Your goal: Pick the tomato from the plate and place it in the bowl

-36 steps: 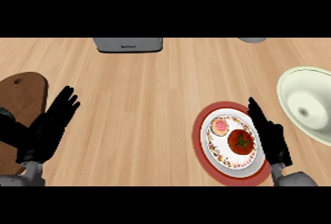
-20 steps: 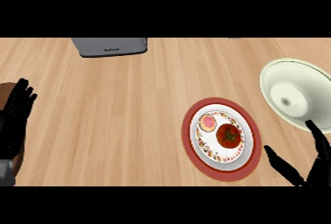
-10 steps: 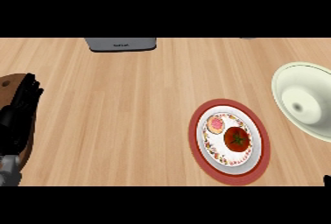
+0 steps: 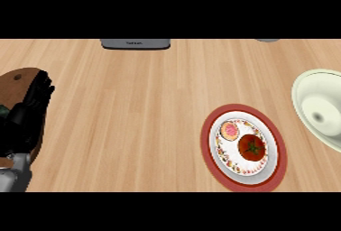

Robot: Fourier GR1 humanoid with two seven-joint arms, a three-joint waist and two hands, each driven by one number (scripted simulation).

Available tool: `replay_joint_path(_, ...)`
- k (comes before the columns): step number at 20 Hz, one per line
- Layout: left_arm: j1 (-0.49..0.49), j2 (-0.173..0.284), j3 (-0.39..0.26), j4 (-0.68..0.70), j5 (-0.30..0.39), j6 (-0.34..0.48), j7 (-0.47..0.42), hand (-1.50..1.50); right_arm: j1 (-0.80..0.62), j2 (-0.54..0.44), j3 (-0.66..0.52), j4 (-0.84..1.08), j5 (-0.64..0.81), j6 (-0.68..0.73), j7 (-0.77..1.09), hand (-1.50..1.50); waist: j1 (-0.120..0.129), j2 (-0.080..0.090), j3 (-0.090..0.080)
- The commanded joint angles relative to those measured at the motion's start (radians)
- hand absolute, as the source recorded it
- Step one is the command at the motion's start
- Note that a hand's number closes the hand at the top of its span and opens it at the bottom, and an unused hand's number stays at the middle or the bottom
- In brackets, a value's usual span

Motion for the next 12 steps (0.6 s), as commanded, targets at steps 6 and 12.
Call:
replay_joint_path(6, -0.051, -0.016, -0.006, 0.024, -0.019, -0.010, 0.012, 0.00, -0.285, 0.054, 0.019, -0.067, 0.038, 0.626, 0.329, -1.50, 0.027, 0.000, 0.003)
replay_joint_path(12, -0.039, -0.044, 0.015, 0.110, -0.030, -0.030, -0.068, 0.00, -0.568, 0.056, -0.104, 0.056, -0.172, 0.879, 0.460, -1.50, 0.009, -0.004, 0.005)
